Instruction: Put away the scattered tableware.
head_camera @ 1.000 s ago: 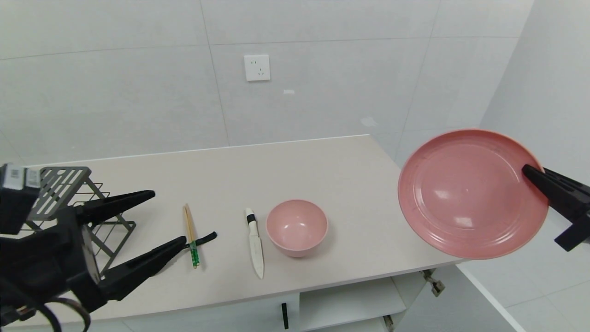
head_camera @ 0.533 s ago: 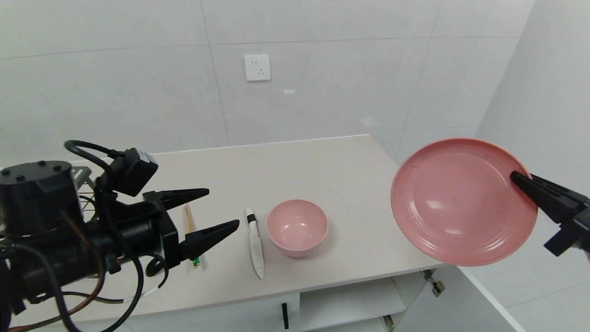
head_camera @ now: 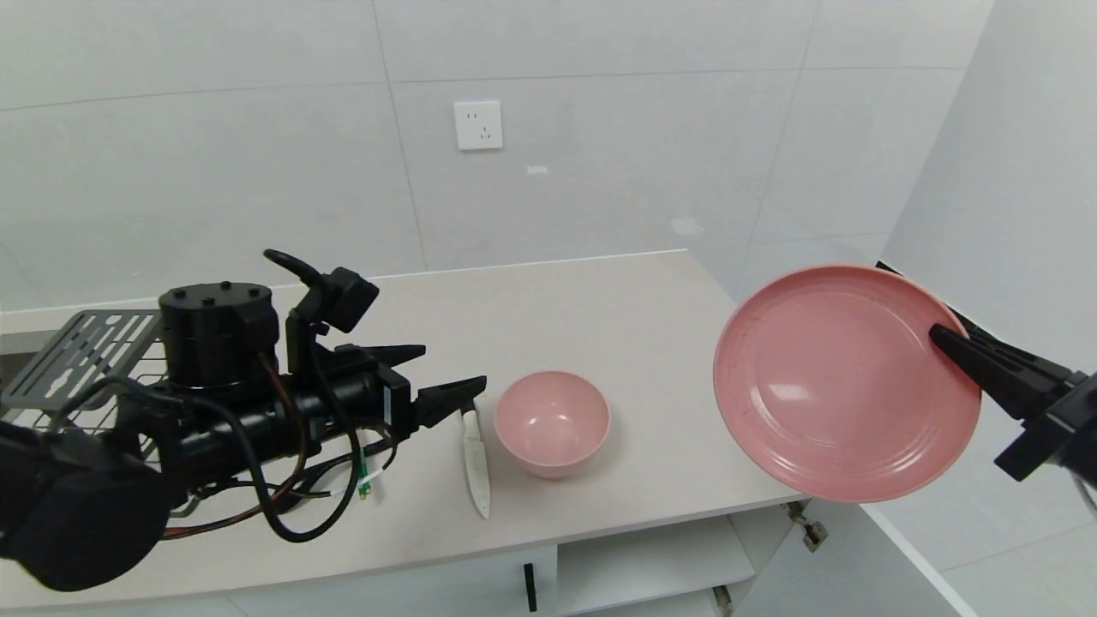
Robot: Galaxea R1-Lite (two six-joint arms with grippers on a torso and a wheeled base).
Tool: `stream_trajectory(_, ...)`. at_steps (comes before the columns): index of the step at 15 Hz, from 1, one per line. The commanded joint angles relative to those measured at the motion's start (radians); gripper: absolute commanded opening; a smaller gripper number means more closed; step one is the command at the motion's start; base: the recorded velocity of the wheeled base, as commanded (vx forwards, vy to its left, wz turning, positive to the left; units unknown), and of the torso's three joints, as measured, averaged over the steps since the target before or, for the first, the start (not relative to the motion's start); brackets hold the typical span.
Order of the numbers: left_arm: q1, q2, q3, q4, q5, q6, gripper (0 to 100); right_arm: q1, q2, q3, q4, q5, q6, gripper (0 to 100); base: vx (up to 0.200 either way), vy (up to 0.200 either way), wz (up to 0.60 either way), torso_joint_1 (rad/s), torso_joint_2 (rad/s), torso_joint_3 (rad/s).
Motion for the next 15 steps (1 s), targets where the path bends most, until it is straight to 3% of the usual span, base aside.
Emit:
stream_trajectory(1,-0.022,0.104,-0.044,-0.004,0.009,-0.004,100,-0.002,-0.001,-0.004,0.0,0.0,0.0,0,0.0,0.0,0.0,0.0,0.0,0.0)
stream_trajectory(4,-0.029,0.155,-0.062,-0.005,0.084,-0.049,100,-0.005,-0.001,-0.006,0.0,0.0,0.0,0,0.0,0.0,0.0,0.0,0.0,0.0)
stream_trajectory(7,-0.026,0.213,-0.084,-0.005,0.089,-0.061,100,-0.005,-0.001,-0.004,0.0,0.0,0.0,0,0.0,0.0,0.0,0.0,0.0,0.0)
stream_trajectory(10,-0.026,0.279,-0.133,-0.004,0.092,-0.133,100,-0.005,0.0,-0.003,0.0,0.0,-0.002,0,0.0,0.0,0.0,0.0,0.0,0.0)
stream_trajectory(15,-0.029,0.4,-0.192,-0.01,0.126,-0.133,100,-0.005,0.0,0.002,0.0,0.0,-0.002,0,0.0,0.0,0.0,0.0,0.0,0.0)
